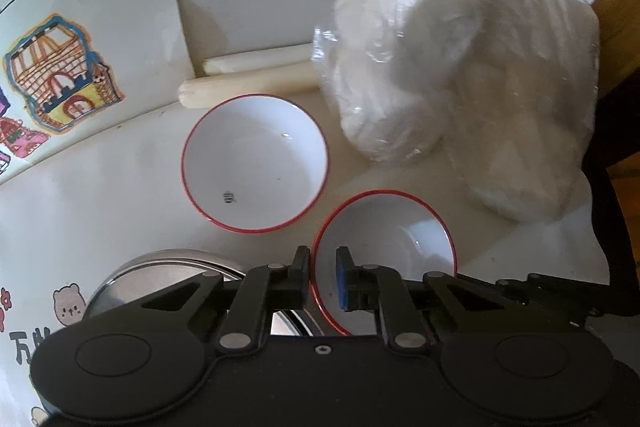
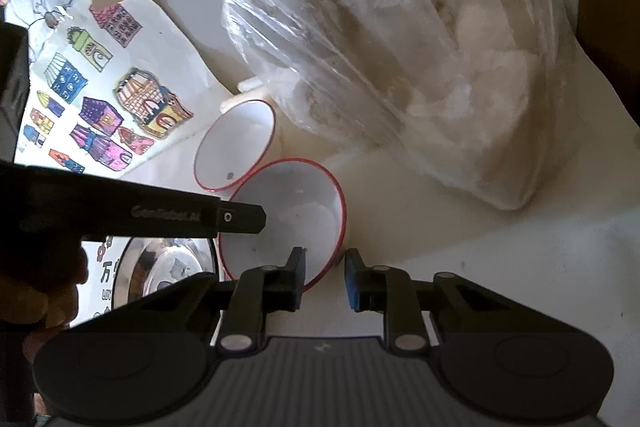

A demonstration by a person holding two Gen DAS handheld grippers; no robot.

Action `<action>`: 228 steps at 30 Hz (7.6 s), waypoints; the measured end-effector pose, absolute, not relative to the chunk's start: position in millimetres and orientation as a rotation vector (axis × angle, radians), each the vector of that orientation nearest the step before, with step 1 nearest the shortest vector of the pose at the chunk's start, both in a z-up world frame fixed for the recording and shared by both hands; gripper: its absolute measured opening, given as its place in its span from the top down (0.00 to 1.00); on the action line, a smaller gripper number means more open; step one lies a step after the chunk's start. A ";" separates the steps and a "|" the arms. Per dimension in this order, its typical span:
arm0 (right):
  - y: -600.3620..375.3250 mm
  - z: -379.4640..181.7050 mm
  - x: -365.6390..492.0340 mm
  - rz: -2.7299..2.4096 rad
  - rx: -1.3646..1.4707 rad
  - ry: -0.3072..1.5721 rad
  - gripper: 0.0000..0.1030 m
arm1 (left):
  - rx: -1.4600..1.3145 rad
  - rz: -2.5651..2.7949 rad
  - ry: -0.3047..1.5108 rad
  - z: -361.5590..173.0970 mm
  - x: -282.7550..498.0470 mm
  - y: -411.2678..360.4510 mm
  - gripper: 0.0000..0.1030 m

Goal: Organize plates and bowls
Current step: 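Close the left gripper on the white bowl rim while the right gripper closes too, then lift the white bowl with both grippers and carry it over the steel bowl, then lower the white bowl into the steel bowl with both grippers, then open both grippers to release the white bowl, then move both grippers toward the other white red-rimmed bowl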

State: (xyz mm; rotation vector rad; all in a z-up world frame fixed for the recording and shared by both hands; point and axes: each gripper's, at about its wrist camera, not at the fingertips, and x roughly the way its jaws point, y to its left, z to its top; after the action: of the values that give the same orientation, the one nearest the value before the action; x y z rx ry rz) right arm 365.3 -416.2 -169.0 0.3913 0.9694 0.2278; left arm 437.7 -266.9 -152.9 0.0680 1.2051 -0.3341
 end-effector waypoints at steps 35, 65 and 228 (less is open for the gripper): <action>-413.2 -105.8 257.1 0.206 0.327 0.860 0.87 | -0.103 -0.387 1.094 -95.1 321.0 -243.1 0.90; -353.7 -108.0 193.5 0.330 0.207 0.971 0.87 | -0.263 -0.284 1.205 -113.0 241.5 -181.0 0.90; -381.3 -168.3 437.6 0.189 0.536 0.899 0.46 | 0.211 -0.120 1.153 -140.5 524.2 -223.0 0.04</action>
State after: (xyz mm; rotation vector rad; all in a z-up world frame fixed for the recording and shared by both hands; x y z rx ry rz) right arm 437.6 -381.3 -168.3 0.5362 0.8989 0.1895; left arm 524.2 -223.0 -140.5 0.2106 1.1532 -0.1198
